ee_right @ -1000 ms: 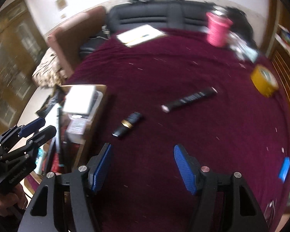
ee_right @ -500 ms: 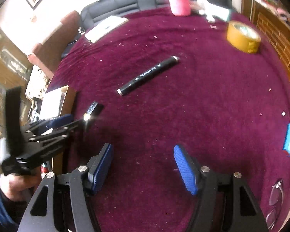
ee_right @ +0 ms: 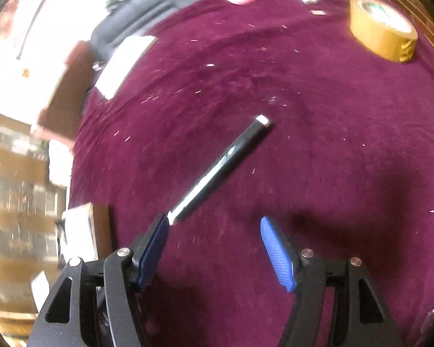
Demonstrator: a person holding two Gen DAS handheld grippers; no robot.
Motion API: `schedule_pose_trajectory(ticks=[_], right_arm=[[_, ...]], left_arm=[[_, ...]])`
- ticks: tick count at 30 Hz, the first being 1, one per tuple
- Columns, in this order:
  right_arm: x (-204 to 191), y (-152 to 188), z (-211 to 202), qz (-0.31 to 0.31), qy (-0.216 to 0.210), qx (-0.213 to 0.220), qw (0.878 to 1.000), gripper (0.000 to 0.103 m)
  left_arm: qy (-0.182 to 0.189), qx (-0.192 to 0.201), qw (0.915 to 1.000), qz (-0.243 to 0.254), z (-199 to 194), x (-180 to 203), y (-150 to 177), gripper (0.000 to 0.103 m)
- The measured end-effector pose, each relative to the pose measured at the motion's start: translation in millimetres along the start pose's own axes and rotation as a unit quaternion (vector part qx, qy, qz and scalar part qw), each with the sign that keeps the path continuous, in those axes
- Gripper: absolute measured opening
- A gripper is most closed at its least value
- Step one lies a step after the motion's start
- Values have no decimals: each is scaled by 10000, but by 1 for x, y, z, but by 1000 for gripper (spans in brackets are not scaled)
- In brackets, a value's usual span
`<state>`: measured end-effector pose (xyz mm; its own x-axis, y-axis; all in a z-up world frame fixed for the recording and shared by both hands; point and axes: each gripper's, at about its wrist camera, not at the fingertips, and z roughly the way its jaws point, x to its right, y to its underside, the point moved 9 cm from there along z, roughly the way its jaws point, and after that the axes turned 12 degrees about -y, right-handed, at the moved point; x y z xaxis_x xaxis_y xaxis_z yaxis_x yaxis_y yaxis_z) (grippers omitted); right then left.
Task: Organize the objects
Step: 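Grasp the black gold-banded tube with the left gripper while the right grasps the white-capped marker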
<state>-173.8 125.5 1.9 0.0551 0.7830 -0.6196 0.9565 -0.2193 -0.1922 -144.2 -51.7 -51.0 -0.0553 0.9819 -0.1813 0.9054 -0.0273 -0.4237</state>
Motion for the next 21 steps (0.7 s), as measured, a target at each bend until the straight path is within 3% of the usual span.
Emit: schedule_pose_trajectory(ticks=[5,9,11,17,21], right_arm=[[-4,-21,27,158,166,-26,9997,65],[1,-26,48,150,559,-163,9982,46],[-1,-30,48,-107,836,-134,9964,31],[9,-20,36,-231,645,-222,9974,18],[18,-2,20,-159,370,-270,9988,17]], left_arm=[[-92,50,9999,-88,-3,3,6,17],[-101,69,9998,-163,-3,2,7,17],[-119,82,9998,-169,-2,3,7,17],[-144,155,9996,-171,-2,3,7,17],[-118,206,9996,-141,-4,4,9,17]])
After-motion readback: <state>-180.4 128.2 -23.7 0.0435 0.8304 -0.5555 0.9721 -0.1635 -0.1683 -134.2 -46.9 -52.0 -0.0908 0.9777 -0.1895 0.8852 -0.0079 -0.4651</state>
